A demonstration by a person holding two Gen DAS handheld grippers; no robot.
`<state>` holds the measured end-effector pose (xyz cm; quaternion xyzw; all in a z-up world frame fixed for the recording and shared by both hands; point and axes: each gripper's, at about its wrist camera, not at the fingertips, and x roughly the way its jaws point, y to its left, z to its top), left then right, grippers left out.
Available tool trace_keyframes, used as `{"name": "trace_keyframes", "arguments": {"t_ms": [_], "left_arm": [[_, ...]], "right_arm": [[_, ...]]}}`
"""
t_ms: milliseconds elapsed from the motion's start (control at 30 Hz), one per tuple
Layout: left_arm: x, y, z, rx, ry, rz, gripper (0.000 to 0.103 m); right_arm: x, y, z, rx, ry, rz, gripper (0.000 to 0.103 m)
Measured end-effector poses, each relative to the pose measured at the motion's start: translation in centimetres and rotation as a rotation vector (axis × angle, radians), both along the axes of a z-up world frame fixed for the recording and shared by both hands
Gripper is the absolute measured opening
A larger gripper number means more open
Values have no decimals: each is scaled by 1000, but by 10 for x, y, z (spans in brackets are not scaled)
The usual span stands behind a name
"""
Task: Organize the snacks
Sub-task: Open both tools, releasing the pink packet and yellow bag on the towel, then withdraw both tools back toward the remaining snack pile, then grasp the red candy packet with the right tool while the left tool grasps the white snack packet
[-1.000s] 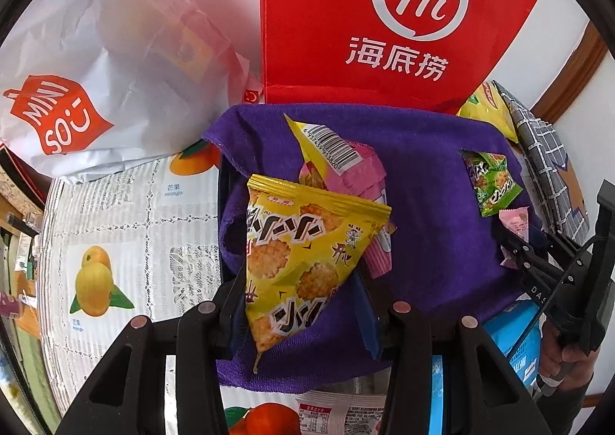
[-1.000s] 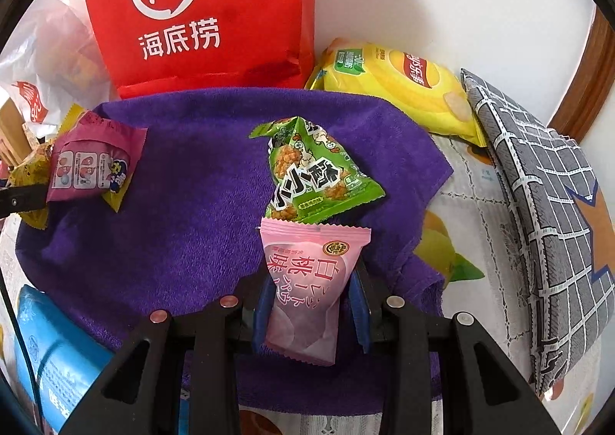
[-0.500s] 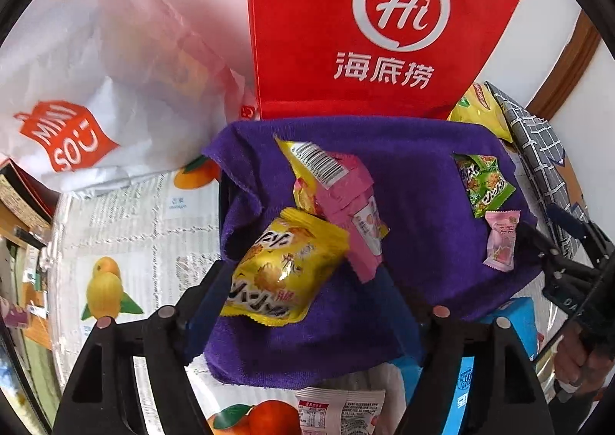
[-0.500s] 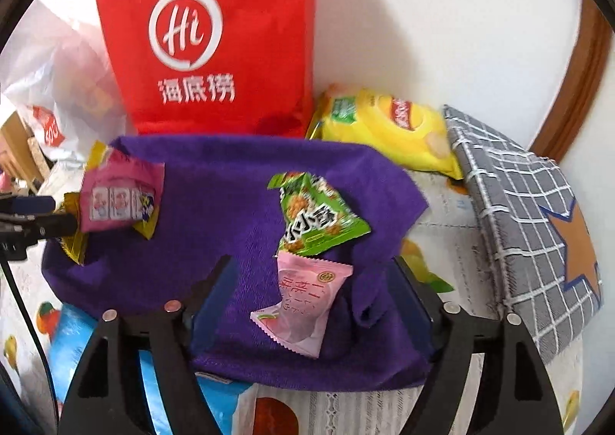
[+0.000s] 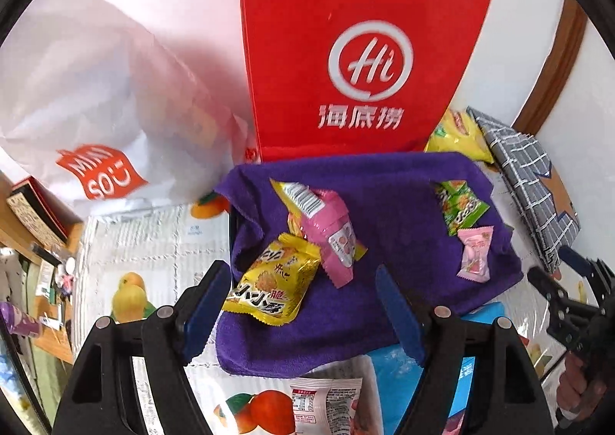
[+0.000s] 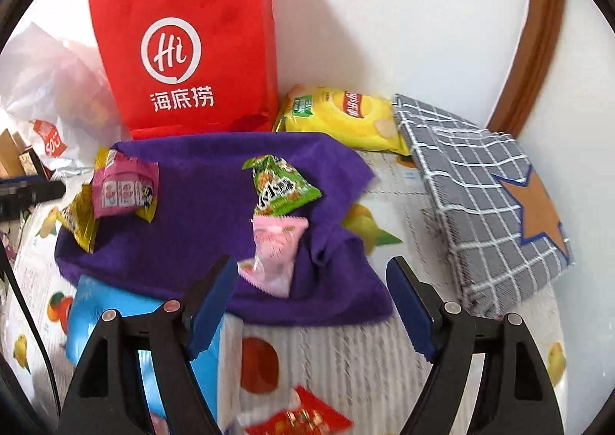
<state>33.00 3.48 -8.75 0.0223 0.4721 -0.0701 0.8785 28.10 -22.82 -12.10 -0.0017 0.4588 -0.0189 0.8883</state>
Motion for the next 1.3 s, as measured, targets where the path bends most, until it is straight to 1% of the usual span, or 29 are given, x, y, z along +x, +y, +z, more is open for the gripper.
{"name": "trace_keyframes", "arguments": {"t_ms": [167, 233, 300, 467, 567, 600, 667, 767, 833, 900, 933, 967, 1000, 1133, 1300], "left_arm": [[-12, -4, 17, -20, -61, -20, 77], [-18, -4, 25, -32, -100, -5, 77], [-22, -4, 31, -52, -121, 3, 77], [-35, -6, 47, -98, -155, 19, 77], [-47, -7, 51, -132, -160, 15, 77], [-50, -8, 51, -126, -159, 9, 77], [-57, -10, 50, -102, -160, 5, 77], [-70, -13, 43, -36, -163, -2, 77], [-76, -14, 37, -22, -145, -11, 77], [-82, -14, 30, -32, -119, -17, 77], [-85, -13, 27, -36, -108, -17, 77], [-88, -12, 23, -38, -96, -14, 77], [-90, -10, 20, -39, -89, -12, 77], [-100, 1, 11, -37, -64, 15, 77], [-115, 25, 1, -53, -35, 59, 77]], "right_arm": [[-25, -5, 11, -23, -39, -22, 79], [-36, -9, 14, -18, -43, -35, 79], [-43, -12, 16, -22, -52, -44, 79], [-63, -23, 24, -50, -91, -83, 79], [-72, -31, 23, -20, -100, -93, 79], [-73, -34, 22, -9, -98, -95, 79], [-75, -38, 15, 10, -77, -108, 79], [-76, -40, 3, 41, -31, -92, 79], [-78, -39, -7, 52, -10, -73, 75], [-78, -36, -19, 81, 30, -47, 73], [-78, -35, -23, 98, 47, -36, 71], [-79, -33, -29, 115, 65, -26, 67], [-79, -30, -35, 127, 83, -17, 66], [-84, -18, -54, 133, 131, 3, 66], [-88, -15, -69, 209, 179, -9, 66]]}}
